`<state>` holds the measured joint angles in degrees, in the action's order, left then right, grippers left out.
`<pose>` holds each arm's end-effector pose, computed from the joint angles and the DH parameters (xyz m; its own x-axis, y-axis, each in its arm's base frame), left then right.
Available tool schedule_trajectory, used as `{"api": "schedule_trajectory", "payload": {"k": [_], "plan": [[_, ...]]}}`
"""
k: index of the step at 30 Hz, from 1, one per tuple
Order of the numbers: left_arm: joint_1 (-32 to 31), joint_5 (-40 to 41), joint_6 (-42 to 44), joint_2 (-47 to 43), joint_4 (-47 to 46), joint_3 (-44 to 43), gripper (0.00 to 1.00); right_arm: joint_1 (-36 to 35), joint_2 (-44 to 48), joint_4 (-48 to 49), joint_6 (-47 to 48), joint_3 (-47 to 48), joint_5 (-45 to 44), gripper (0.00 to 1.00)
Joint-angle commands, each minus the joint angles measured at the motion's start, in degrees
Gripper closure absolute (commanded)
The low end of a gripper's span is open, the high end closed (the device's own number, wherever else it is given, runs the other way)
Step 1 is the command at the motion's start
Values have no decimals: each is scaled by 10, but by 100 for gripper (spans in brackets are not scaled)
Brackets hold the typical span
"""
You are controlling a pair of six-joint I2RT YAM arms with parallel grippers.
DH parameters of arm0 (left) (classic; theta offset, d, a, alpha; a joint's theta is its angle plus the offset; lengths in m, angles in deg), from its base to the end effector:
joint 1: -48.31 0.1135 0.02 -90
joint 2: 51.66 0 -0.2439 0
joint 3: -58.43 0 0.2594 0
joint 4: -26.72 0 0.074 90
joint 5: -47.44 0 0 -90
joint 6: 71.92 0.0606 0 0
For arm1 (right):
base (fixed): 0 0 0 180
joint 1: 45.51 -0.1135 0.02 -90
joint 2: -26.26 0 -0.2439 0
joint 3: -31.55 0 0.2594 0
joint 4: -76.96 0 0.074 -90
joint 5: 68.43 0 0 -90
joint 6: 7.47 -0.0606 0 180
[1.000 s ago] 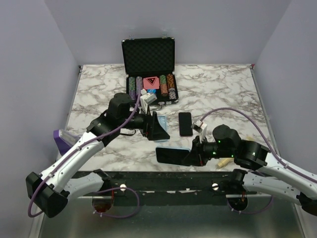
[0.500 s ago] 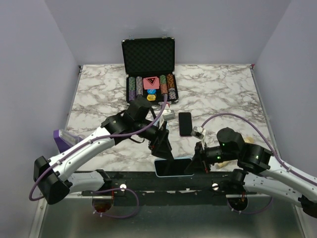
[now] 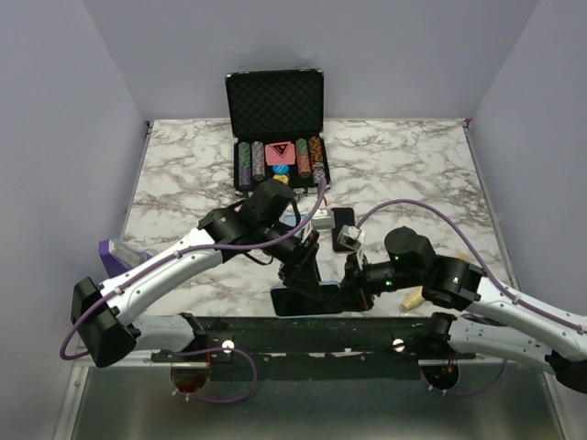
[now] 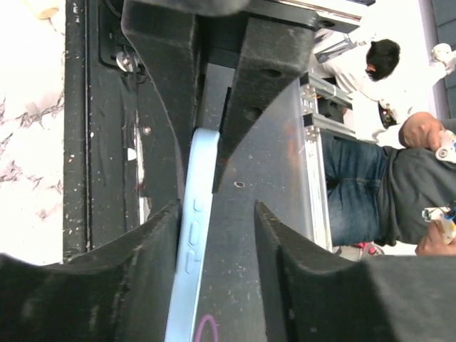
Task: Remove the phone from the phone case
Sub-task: Adjust the phone.
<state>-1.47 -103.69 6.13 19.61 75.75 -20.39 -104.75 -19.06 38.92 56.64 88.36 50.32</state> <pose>0.1378 -0.2452 0.3102 -0.5825 0.5340 -0.6128 0.6866 -0.0804 -0.7226 0.0856 0.2009 0.2818 -0.6307 -0.3112 -0.7109 -0.7759 0.2385 0.5840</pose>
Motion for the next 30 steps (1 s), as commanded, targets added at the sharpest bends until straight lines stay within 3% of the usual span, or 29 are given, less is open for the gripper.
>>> {"api": "schedule_trajectory", "payload": {"k": [1,9,12,14,17,18,22,25,26,30], "plan": [[-2,11,31,-8,29,-5,51,11,-21,73,19,34,0,100],[6,22,30,-37,25,21,62,64,-22,99,22,23,28,99],[8,21,32,-44,28,27,79,76,-34,109,24,26,50,99],[10,34,37,-50,37,27,100,85,-43,113,29,29,62,99],[13,57,33,-67,35,25,100,99,-55,124,29,36,82,99],[12,69,25,-74,31,23,100,100,-60,124,26,42,76,96],[14,173,-31,-101,-1,16,100,100,-69,115,4,54,22,51],[14,308,-91,-123,-31,10,100,101,-68,114,-27,51,-32,17],[15,342,-109,-129,-45,11,100,100,-68,116,-37,48,-43,11],[25,449,-193,-161,-105,23,100,100,-64,121,-70,35,-101,0]]}}
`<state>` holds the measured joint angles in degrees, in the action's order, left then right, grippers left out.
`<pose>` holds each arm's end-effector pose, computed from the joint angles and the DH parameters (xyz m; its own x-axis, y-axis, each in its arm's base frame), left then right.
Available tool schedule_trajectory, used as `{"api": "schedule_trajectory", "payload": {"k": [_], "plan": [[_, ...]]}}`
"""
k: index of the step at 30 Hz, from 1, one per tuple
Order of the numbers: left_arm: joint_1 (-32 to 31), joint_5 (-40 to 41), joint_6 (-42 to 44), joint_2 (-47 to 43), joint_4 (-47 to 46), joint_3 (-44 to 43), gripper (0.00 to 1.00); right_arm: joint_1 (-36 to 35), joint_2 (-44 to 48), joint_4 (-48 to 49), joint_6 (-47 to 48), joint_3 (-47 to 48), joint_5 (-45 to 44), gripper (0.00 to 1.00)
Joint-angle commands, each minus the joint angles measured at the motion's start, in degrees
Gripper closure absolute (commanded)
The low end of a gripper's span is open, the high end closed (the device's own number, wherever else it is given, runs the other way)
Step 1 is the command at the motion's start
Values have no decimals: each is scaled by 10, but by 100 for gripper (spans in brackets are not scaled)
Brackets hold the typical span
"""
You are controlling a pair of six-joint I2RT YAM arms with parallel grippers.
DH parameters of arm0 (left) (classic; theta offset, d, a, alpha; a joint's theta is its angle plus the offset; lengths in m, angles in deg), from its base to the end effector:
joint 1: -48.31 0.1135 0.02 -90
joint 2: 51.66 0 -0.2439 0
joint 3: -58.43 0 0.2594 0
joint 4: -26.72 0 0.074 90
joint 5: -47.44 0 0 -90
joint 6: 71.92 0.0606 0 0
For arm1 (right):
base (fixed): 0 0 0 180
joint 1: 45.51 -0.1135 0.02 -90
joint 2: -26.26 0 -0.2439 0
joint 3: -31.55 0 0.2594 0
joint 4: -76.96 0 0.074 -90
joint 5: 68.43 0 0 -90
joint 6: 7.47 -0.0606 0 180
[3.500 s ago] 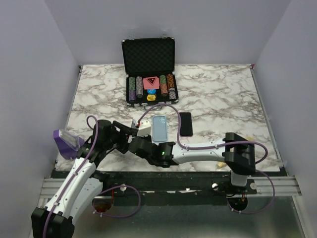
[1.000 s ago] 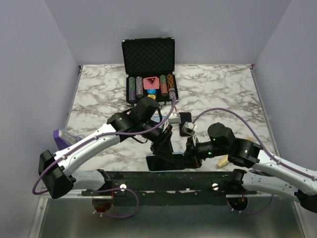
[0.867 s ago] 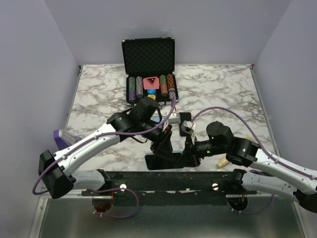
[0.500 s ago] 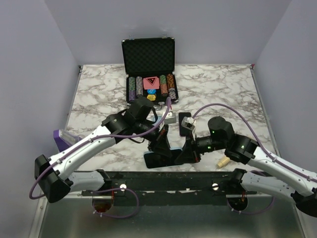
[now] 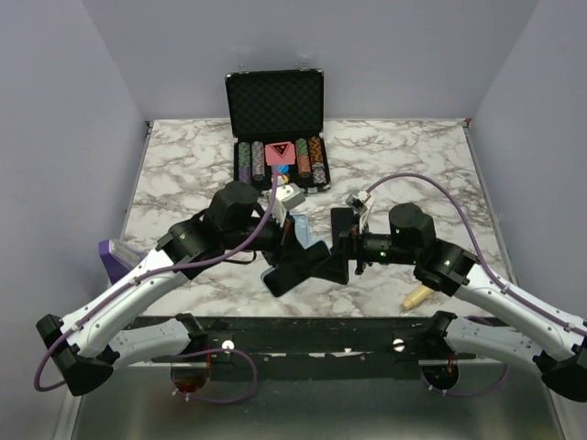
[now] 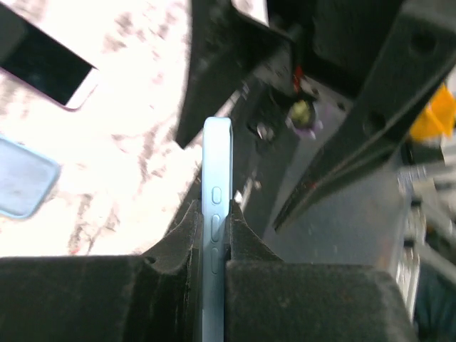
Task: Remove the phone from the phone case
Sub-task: Adjust the phone, then remove the phone case from the phone.
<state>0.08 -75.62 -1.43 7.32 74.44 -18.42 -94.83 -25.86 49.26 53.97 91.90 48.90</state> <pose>0.1415 -0.2081 0.3400 -0.6265 0.2813 -0.7269 0.7755 0.3176 -0.5456 0.1402 0.2058 0.3005 -0.6478 -0.1021 -0.7549 -0.7357 0.3411 0.5851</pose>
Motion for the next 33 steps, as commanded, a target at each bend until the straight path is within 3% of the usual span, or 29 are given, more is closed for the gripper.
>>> {"api": "schedule_trajectory", "payload": {"k": [1,4,11,21,33], "plan": [[14,191,-143,-47,-107,7,100,1,6,25,-52,-7,-97,0],[32,226,-224,-74,-181,37,100,1,10,110,-93,-46,-53,0],[71,150,-373,-83,-380,121,100,1,-14,375,-228,-141,31,2],[103,105,-509,-69,-546,203,100,2,-61,706,-354,-247,96,32],[109,61,-576,-55,-635,239,100,2,-66,680,-347,-230,45,53]]}}
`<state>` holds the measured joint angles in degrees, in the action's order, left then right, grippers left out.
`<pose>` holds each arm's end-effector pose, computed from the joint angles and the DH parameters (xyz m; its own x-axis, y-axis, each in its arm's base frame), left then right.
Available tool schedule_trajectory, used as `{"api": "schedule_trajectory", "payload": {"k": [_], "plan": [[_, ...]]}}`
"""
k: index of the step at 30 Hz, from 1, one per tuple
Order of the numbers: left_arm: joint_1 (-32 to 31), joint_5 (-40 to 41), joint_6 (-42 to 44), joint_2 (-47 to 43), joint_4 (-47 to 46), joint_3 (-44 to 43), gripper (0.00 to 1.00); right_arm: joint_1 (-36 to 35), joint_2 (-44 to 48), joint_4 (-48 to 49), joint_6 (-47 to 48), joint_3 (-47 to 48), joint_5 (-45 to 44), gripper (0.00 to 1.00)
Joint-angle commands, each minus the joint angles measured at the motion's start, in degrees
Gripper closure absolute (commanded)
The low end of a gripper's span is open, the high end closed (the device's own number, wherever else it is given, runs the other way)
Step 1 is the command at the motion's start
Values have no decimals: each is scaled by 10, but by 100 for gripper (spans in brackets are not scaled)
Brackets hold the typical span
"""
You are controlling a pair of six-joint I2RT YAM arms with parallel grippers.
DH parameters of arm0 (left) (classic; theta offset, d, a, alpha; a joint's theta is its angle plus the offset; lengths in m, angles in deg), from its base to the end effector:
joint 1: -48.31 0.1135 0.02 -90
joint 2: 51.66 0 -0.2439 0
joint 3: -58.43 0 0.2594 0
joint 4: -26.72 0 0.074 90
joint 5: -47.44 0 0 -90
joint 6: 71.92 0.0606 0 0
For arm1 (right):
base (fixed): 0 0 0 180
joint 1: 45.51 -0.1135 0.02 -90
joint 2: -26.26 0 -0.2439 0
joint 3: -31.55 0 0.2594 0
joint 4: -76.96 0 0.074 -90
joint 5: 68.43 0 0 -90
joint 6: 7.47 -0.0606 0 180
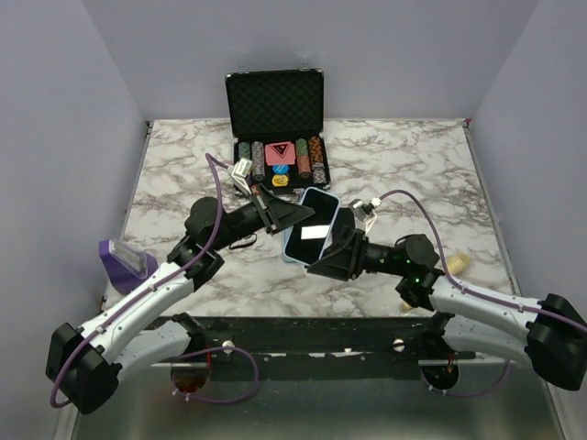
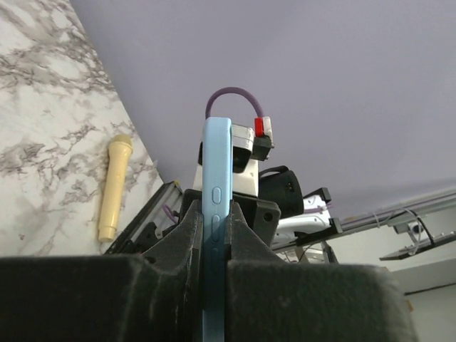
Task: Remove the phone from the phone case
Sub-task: Remove the phone case from the phone.
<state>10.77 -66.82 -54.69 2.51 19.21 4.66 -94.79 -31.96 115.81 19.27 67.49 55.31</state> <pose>0.1949 -0.1811 0.3254 -0.8103 -0.4755 -0.3425 0.3540 0.0685 -0.9327 0.1381 0.2120 0.2580 -0.7893 0.2214 -0.5727 -0.6060 -0.1305 0.7847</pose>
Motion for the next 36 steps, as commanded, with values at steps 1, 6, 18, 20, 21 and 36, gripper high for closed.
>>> {"api": "schedule_trajectory", "payload": {"k": [1,6,18,20,21,36], "plan": [[3,-28,-47,-8,-87,11,100,1,-5,15,-3,13,-26,53],[2,-26,-62,-14,-101,27,100,1,-6,16,-13,19,-39,53],[8,-90,-42,8,-81,13,92,1,-21,14,18,18,-3,99],[9,-114,-4,15,-30,-8,71,2,-24,9,23,20,13,99],[11,-133,10,21,-14,-16,63,2,-26,6,24,23,25,99],[65,-292,108,102,119,-123,55,2,-12,-76,59,39,66,99]]}}
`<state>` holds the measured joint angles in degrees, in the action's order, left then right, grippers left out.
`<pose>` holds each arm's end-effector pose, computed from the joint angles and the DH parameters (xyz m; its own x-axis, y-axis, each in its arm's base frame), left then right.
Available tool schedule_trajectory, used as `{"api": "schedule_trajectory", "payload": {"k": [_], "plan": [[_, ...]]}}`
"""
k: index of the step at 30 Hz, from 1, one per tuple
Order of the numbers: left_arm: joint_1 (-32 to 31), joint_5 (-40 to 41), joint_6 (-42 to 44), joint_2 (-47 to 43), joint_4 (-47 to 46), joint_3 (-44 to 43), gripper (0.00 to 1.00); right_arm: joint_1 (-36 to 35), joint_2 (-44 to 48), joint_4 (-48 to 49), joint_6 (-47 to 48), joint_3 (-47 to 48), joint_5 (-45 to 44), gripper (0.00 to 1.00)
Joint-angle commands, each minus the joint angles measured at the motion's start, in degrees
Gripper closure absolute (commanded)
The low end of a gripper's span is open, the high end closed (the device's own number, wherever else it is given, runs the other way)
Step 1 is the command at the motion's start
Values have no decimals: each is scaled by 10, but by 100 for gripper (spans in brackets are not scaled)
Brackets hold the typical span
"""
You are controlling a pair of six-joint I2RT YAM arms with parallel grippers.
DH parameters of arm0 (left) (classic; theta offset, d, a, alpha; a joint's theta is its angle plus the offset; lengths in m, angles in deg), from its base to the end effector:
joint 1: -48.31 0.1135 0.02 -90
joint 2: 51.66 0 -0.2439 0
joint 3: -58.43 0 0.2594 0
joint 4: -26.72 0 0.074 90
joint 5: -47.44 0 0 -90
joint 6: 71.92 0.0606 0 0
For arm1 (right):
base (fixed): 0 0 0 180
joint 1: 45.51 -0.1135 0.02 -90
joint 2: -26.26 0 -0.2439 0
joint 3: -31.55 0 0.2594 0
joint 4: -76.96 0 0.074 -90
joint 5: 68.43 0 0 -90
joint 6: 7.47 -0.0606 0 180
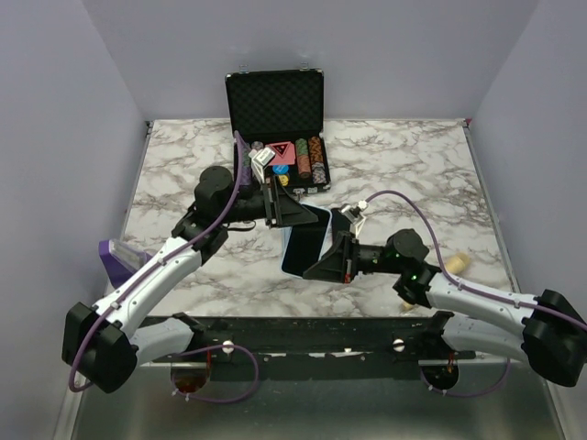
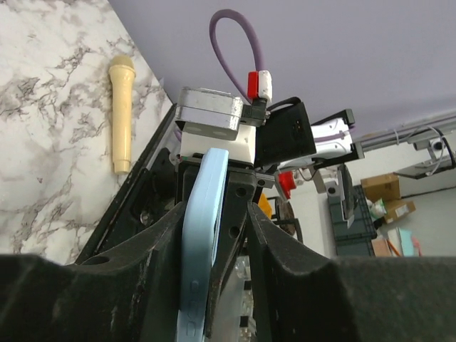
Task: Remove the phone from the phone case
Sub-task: Remove the phone case from the phone.
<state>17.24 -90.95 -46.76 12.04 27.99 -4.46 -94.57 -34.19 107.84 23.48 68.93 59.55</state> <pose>0.2211 -0.1861 0.3243 -0.9027 -0.1578 -0.4003 0.3897 0.0948 -0.9161 0.1415 0.2201 0.2406 -0.8075 0.1008 -0.5812 -0.5880 -0.0593 0.8067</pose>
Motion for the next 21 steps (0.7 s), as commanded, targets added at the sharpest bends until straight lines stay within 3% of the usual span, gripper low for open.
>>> {"api": "schedule_trajectory", "payload": {"k": [1,9,15,18,21], "plan": [[1,-54,31,7,33,-37,55,0,10,3,17,25,24,99],[0,-31,46,10,68,-53,55,0,18,-5,23,20,17,99],[0,-22,26,11,61,-55,48,0,17,0,24,22,18,99],[0,-23,27,6,61,-59,57,0,10,6,25,24,23,99],[0,-24,45,2,75,-60,57,0,15,13,22,19,10,99]]}}
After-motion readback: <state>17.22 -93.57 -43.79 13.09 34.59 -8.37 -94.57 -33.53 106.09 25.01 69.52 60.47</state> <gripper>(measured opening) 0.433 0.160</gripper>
